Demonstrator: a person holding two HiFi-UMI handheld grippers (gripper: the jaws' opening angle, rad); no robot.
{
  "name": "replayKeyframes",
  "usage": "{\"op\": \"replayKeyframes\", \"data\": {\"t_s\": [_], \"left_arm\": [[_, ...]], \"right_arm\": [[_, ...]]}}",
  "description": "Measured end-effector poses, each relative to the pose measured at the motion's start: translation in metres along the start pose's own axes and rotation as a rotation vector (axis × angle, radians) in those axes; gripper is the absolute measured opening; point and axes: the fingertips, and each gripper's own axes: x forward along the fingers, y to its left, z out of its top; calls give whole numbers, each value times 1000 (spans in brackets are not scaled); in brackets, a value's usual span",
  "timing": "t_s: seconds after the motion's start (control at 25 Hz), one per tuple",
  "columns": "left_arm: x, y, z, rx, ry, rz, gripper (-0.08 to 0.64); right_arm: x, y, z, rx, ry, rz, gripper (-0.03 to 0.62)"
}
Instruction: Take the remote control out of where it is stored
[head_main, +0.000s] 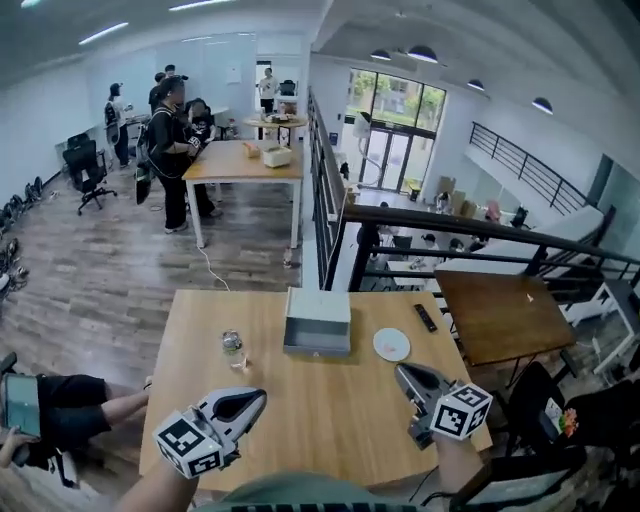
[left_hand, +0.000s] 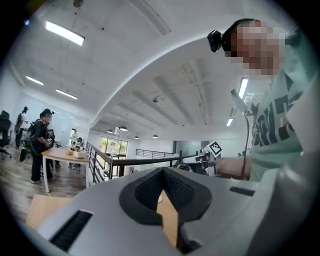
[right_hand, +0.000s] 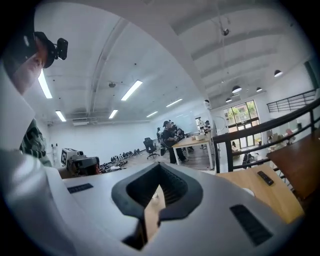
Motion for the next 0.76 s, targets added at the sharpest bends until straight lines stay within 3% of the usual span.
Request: {"op": "replayKeyframes", "data": {"t_s": [0.4, 0.76], "left_arm": [[-47, 9, 11, -26, -127, 185, -8], [-48, 10, 8, -43, -143, 232, -8]], "right_arm": [[41, 19, 36, -101, 9, 142, 5], [58, 17, 47, -128, 23, 195, 4]]}}
